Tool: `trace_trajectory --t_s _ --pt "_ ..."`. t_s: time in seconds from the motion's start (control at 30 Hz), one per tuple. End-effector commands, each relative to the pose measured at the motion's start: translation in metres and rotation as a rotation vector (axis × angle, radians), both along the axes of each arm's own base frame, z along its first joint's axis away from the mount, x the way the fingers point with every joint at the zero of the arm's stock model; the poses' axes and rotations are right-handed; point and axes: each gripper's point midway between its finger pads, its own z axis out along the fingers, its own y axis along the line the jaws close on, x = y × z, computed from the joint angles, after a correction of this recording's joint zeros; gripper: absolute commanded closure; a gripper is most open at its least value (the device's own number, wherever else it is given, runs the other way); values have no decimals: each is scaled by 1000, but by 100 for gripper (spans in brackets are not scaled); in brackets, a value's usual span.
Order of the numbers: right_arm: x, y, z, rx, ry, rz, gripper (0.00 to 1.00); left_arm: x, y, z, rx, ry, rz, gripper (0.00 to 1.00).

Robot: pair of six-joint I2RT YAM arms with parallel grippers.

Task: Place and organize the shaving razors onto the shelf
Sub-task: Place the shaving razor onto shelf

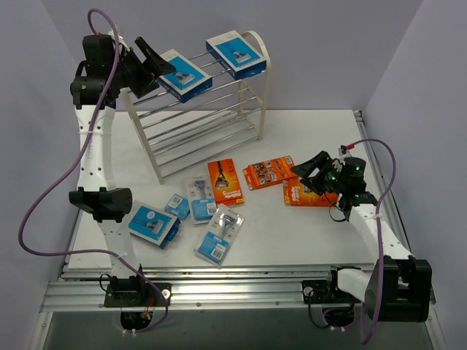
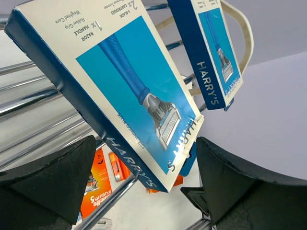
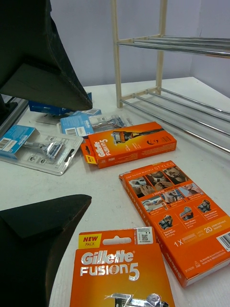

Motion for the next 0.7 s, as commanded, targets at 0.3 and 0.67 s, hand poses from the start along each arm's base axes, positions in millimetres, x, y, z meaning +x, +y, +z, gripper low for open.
trace_trajectory --t_s 0.3,0.67 --pt "4 0 9 3 -47 17 34 -5 14 16 12 -48 59 6" --pt "5 -1 2 -6 -32 16 34 19 -4 17 -17 -92 80 6"
